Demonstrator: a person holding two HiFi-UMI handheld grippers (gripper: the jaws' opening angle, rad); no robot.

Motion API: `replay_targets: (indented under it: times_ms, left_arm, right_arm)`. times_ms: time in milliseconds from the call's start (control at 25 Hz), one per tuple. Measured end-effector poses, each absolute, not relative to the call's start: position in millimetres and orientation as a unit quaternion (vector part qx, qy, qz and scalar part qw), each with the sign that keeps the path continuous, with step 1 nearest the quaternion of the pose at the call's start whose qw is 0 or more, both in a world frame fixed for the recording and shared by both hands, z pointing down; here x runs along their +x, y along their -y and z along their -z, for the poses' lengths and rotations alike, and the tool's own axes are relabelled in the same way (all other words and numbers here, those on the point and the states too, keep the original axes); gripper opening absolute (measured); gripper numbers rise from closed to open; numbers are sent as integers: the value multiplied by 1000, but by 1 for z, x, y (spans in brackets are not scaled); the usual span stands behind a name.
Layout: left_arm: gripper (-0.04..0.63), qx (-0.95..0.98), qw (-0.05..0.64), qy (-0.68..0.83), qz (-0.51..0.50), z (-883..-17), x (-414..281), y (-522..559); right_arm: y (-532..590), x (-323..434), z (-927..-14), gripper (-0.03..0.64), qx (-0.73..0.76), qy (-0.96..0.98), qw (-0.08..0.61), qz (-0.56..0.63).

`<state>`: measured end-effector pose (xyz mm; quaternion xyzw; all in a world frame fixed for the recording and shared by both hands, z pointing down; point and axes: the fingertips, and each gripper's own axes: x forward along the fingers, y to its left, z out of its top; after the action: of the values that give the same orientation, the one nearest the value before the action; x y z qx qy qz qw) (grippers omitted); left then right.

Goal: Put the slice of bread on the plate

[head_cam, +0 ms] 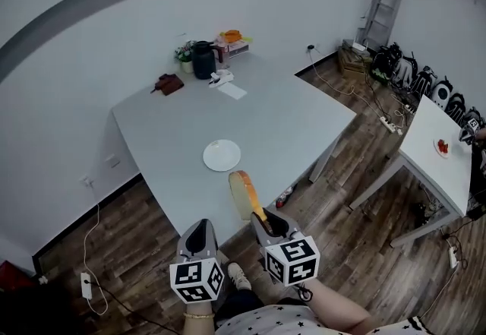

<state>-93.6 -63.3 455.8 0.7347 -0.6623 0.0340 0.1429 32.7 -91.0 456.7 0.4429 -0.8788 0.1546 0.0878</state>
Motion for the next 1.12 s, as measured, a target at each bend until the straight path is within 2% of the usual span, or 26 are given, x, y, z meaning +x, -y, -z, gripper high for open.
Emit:
replay_targets:
  times_ms: [320,720,1120]
  left_arm:
    - [8,759,158,631,-28,-463,-159,175]
    - [8,768,185,612,-44,-490,-176,265]
    - [8,747,212,627,-57,-515,-180,311]
  right_arm:
    - [205,-39,-482,83,446,863,124,-204]
    - [302,-87,-528,84,444,837,156,-281]
    - [352,-103,-568,86,415,823,177,-345]
